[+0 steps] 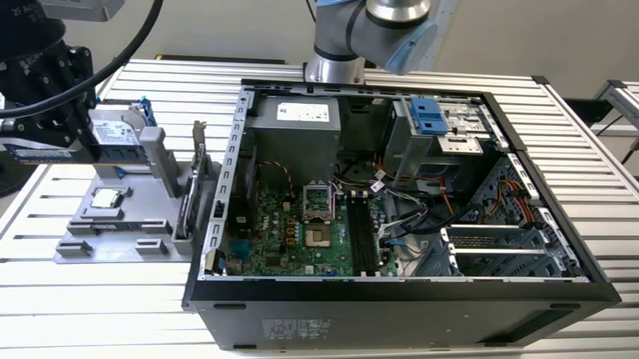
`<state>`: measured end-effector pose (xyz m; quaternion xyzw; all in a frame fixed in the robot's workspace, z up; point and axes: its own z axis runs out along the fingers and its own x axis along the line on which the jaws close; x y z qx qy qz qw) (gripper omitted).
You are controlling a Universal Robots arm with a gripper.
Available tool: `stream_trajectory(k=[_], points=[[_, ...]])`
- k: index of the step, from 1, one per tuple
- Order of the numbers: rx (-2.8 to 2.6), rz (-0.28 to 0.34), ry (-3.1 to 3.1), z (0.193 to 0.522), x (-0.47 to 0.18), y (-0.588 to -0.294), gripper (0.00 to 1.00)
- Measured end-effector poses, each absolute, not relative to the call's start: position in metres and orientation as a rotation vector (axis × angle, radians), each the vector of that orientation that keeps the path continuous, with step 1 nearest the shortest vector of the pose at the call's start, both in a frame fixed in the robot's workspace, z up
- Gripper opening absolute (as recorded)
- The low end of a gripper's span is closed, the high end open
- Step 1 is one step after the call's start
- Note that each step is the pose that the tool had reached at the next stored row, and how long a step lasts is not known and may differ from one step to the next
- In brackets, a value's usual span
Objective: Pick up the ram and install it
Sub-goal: 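Pick up the ram and move it above insertion slot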
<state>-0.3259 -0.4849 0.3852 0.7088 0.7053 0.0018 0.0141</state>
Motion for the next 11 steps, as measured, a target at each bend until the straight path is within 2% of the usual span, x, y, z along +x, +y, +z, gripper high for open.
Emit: stream_trajectory(k=[11], points=[[2.207, 0.006, 2.196, 0.385, -0.314, -0.485, 0.0]])
